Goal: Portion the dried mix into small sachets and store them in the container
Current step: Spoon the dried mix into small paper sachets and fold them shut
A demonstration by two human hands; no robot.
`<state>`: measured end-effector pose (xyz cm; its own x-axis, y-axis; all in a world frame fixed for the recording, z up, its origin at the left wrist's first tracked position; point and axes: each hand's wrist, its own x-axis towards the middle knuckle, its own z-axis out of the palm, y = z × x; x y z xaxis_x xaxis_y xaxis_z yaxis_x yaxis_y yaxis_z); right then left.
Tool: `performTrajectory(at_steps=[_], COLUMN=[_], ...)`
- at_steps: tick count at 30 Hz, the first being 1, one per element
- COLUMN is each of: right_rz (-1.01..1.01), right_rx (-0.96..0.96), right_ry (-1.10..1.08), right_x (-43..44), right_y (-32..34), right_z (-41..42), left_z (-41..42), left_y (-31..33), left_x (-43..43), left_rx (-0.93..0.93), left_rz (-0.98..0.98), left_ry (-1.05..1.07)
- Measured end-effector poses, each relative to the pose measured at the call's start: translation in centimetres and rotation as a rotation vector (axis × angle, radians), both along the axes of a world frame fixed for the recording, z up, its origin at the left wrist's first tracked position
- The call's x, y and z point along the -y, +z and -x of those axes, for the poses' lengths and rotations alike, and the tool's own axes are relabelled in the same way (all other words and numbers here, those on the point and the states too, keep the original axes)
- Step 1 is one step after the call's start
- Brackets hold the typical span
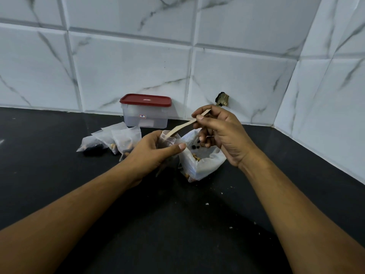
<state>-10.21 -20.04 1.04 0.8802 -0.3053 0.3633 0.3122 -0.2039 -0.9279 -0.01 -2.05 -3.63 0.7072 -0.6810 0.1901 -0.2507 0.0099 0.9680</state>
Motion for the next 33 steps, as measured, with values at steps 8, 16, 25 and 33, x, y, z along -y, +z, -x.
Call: performTrajectory(at_steps=[8, 16, 25, 33], right_rz=[-0.282, -0.354, -0.035, 0.048], right_rx=[0.015, -0.046, -0.171, -0.276], right_ry=[-0.174, -0.337, -0.424, -0.334], right_x=[1.3, 3.2, 4.5, 4.9], right_y=[-0.5, -0.6, -2.0, -2.4], right_z=[-0.4, -0.2, -0.4, -0.4], left_z=[0.5, 0.9, 1.5, 1.6], left_y=[0.1, 0.4, 0.7, 0.9], left_x=[0.1, -0.1, -0.2, -0.3], left_rx=[-0.019, -0.026, -0.041, -0.061], left_rz=[0.021, 0.036, 0.011, 0.009], left_ry=[0.005, -0.031, -0.084, -0.135])
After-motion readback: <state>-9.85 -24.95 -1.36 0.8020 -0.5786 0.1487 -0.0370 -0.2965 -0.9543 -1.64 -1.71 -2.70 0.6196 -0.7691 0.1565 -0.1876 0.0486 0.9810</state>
